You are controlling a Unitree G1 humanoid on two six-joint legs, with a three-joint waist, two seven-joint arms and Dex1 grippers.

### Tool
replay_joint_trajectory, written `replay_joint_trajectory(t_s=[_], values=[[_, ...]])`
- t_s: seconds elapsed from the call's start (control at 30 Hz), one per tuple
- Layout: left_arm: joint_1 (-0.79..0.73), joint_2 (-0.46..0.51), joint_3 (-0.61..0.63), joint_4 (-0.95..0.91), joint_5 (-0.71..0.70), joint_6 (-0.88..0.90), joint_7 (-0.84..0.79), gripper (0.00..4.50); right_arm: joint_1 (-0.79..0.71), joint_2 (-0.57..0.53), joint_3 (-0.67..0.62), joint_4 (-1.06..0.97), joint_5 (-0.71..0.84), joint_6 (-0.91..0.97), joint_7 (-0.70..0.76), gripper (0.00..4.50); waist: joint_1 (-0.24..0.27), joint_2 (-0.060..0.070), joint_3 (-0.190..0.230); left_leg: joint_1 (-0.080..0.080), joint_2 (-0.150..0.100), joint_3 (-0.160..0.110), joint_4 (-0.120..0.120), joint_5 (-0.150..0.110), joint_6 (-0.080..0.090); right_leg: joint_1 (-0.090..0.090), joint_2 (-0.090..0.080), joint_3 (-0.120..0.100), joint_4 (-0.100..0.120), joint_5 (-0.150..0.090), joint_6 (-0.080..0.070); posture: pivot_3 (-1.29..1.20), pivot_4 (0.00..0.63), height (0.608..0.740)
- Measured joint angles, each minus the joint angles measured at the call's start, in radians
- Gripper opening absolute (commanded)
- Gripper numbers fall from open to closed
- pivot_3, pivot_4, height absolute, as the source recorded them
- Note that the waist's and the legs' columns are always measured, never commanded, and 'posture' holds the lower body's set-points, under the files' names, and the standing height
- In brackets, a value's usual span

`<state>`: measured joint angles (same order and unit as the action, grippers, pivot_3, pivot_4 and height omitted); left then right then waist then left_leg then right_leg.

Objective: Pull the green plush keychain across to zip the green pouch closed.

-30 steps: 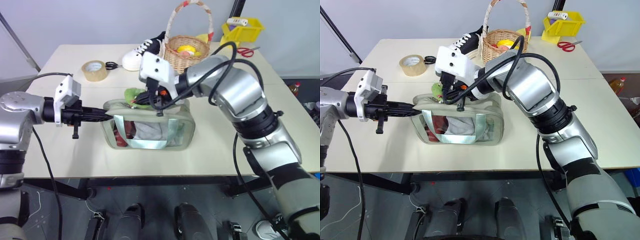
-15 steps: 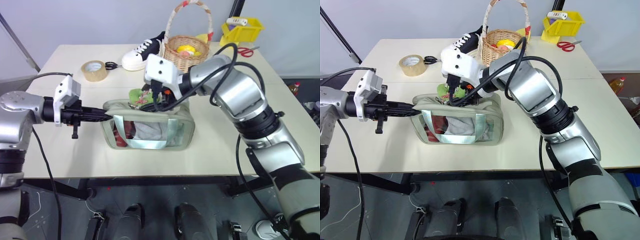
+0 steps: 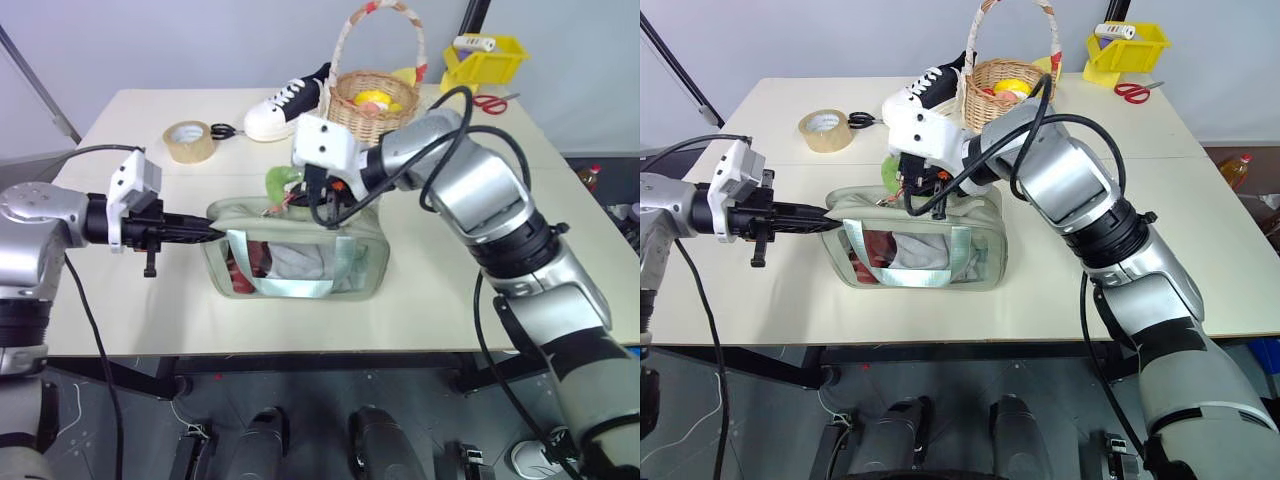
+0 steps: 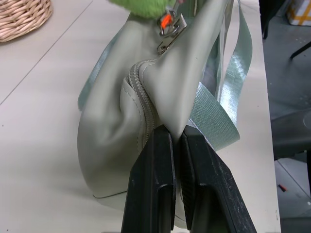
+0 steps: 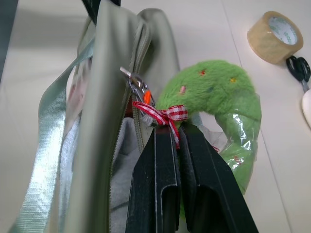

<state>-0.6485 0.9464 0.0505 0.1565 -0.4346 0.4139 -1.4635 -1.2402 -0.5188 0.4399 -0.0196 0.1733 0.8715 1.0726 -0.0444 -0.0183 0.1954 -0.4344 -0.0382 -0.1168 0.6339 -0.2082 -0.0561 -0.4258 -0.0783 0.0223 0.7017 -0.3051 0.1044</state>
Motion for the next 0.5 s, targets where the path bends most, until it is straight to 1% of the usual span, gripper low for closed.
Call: replay_joint_trajectory(t_s=[0.13,0.33,0.4,0.5], values=[[-0.001,0.0,-0.001,0.0,0.0,0.0,0.002,0.0,0.028,-0.152,-0.074,-0.086,0.028,0.042,0.038,0.07,0.002,0.0,0.0,0.0,0.0,0.0,0.0,0.0,0.0,0.0,-0.001,0.0,-0.001,0.0,0.0,0.0,0.15,0.695],[0.006,0.003,0.0,-0.003,0.0,0.0,0.005,0.0,0.2,-0.386,-0.114,-0.189,0.021,0.053,0.052,0.07,0.0,0.0,0.0,0.0,0.0,0.0,0.0,0.0,0.0,0.0,-0.001,0.0,-0.001,0.0,0.0,0.0,0.15,0.695],[0.013,0.005,0.004,-0.008,-0.004,0.0,0.006,0.0,0.281,-0.48,-0.17,-0.205,0.019,0.053,0.051,0.07,0.002,0.0,0.0,0.0,0.0,0.001,-0.001,0.0,0.0,0.0,-0.001,0.0,-0.001,0.0,0.0,0.0,0.15,0.695],[0.015,0.011,0.004,-0.01,-0.004,0.0,0.008,0.0,0.373,-0.57,-0.226,-0.215,0.007,0.042,0.033,0.07,-0.001,0.0,0.0,0.0,0.0,0.001,-0.001,0.0,0.0,0.0,-0.001,0.0,-0.001,0.0,0.0,0.0,0.15,0.695]])
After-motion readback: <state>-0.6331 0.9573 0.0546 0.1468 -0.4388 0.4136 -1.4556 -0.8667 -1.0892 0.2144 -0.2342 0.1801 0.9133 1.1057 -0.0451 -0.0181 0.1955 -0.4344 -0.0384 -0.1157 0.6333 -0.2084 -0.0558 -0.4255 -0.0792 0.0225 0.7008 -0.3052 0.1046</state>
